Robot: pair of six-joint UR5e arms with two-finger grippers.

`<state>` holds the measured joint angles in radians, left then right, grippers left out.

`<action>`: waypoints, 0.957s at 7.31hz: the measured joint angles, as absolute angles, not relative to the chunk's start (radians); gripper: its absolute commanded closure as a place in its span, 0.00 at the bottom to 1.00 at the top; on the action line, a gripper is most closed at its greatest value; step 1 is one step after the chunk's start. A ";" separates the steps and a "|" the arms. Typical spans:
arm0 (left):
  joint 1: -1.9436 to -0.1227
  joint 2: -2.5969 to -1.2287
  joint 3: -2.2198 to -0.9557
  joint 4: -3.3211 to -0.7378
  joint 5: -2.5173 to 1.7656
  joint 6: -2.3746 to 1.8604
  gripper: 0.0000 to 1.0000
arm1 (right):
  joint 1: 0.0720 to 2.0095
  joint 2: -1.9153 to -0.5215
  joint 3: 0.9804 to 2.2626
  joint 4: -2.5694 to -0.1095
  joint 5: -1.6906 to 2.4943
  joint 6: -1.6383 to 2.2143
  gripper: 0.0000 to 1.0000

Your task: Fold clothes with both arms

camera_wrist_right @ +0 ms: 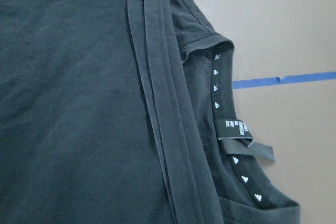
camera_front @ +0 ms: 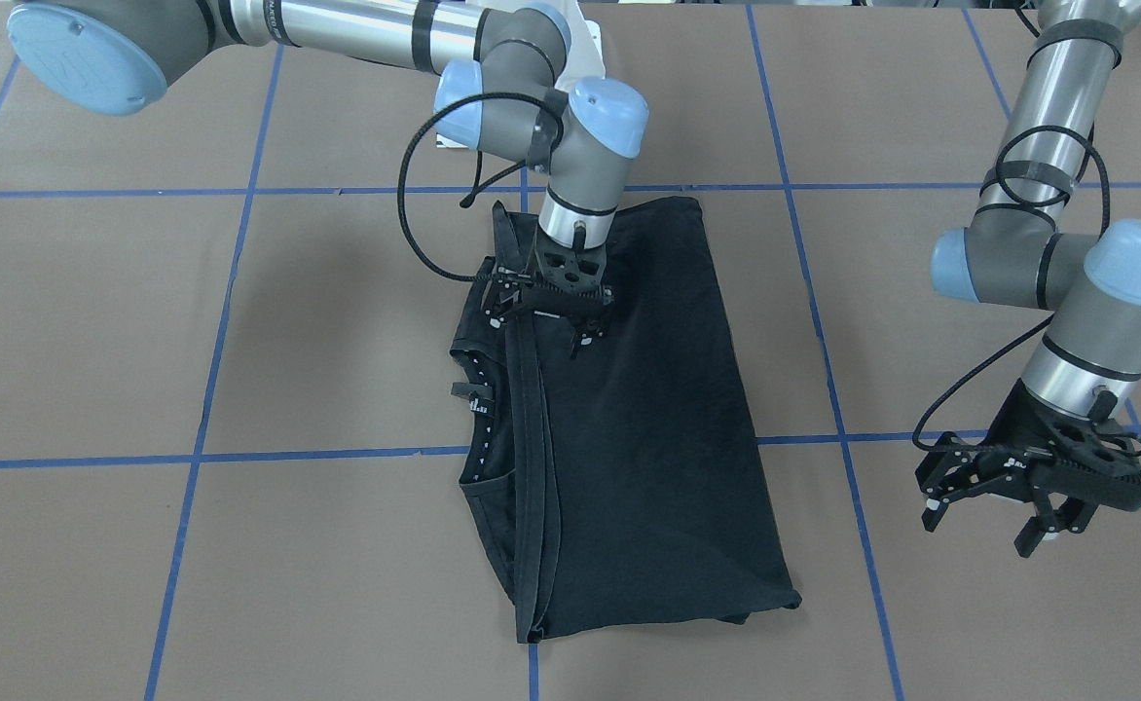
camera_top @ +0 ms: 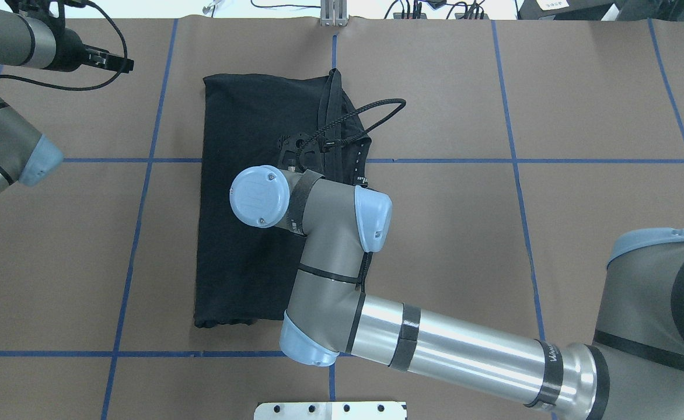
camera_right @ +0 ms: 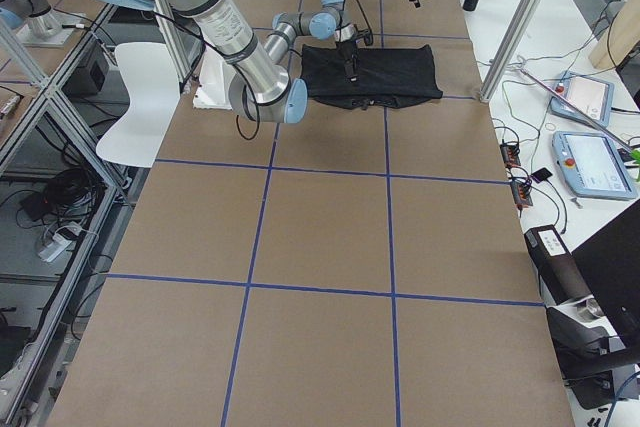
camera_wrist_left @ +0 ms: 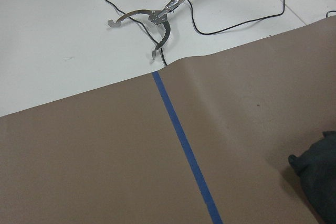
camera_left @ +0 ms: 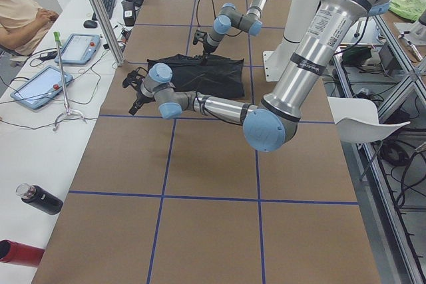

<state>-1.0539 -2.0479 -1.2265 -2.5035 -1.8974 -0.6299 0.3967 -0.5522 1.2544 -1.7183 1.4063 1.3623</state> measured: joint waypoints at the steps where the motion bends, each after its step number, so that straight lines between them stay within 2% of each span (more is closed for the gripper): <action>1: -1.054 -2.048 -1.226 -2.503 -1.897 -0.630 0.00 | 0.400 -0.545 1.221 -1.732 1.410 1.343 0.00; 7: -1.053 -2.048 -1.224 -2.503 -1.898 -0.630 0.00 | 0.414 -0.541 1.188 -1.774 1.424 1.283 0.00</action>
